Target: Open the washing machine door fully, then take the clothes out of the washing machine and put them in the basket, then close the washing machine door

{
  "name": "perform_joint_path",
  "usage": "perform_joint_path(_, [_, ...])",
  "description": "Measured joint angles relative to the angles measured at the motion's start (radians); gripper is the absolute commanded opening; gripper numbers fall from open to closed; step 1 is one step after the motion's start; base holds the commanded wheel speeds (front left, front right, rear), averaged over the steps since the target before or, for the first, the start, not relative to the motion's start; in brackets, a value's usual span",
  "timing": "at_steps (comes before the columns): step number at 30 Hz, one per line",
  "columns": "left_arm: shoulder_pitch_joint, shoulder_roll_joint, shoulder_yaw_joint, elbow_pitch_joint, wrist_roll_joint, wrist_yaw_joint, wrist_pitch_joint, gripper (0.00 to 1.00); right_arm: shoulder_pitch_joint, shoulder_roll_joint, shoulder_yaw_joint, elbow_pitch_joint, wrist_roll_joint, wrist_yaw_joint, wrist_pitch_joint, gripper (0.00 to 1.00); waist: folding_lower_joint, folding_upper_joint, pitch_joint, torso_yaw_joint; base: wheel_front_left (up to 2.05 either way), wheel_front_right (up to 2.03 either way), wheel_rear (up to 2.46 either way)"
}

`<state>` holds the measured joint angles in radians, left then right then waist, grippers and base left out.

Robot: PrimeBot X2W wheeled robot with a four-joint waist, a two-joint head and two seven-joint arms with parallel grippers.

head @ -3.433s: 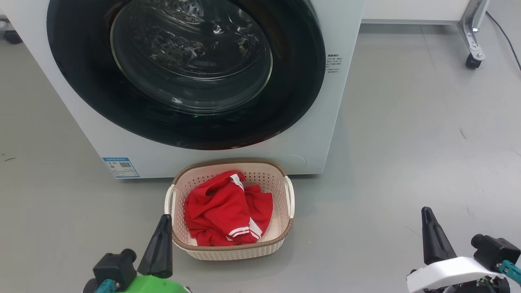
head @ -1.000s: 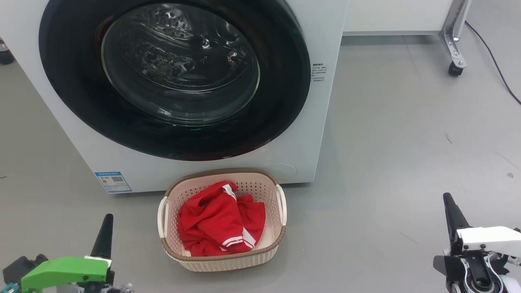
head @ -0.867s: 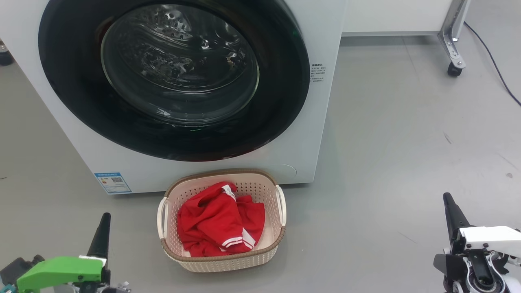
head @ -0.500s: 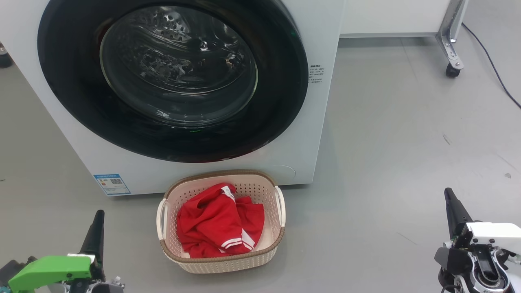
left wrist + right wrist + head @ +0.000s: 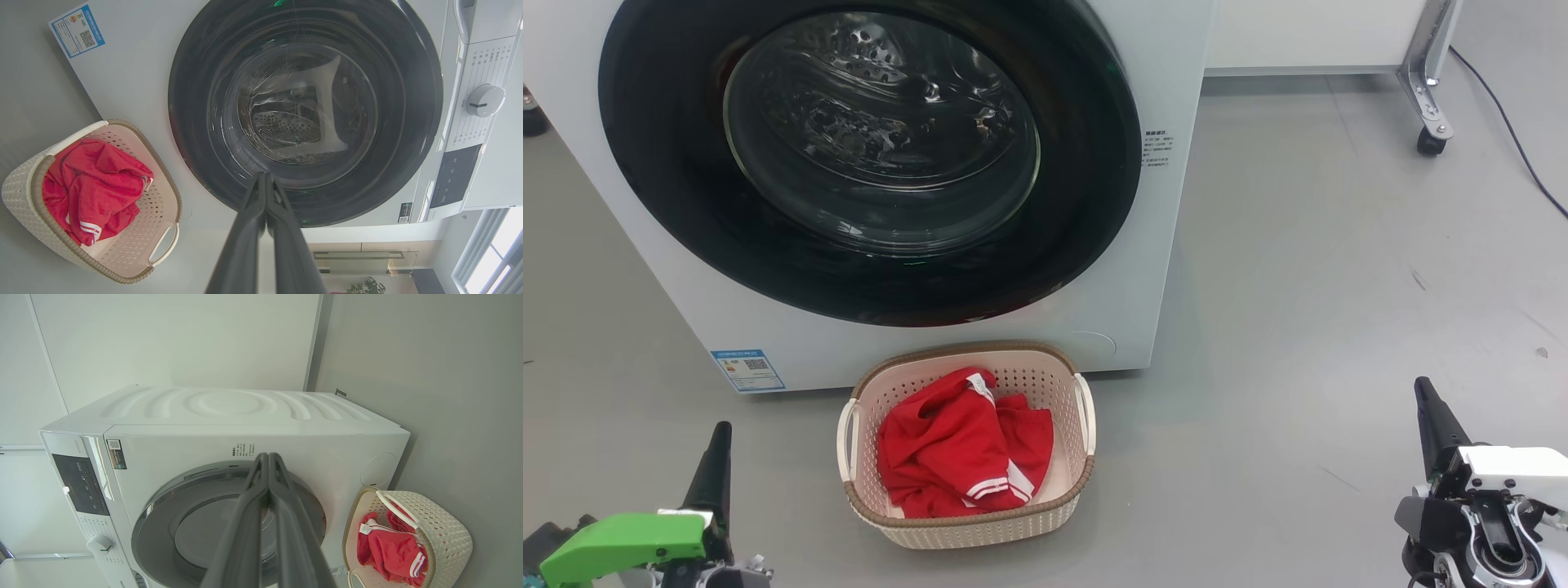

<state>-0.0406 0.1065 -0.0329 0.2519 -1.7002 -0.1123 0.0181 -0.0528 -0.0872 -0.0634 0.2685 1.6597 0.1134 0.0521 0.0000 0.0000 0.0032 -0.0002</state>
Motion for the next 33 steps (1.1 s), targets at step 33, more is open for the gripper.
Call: perform_joint_path(33, [-0.002, 0.000, 0.003, 0.015, 0.000, -0.007, 0.008, 0.00, -0.001, 0.002, -0.003, 0.008, 0.000, 0.003, 0.004, 0.00, 0.0000, 0.0000, 0.000, 0.000, 0.00, 0.00, 0.00])
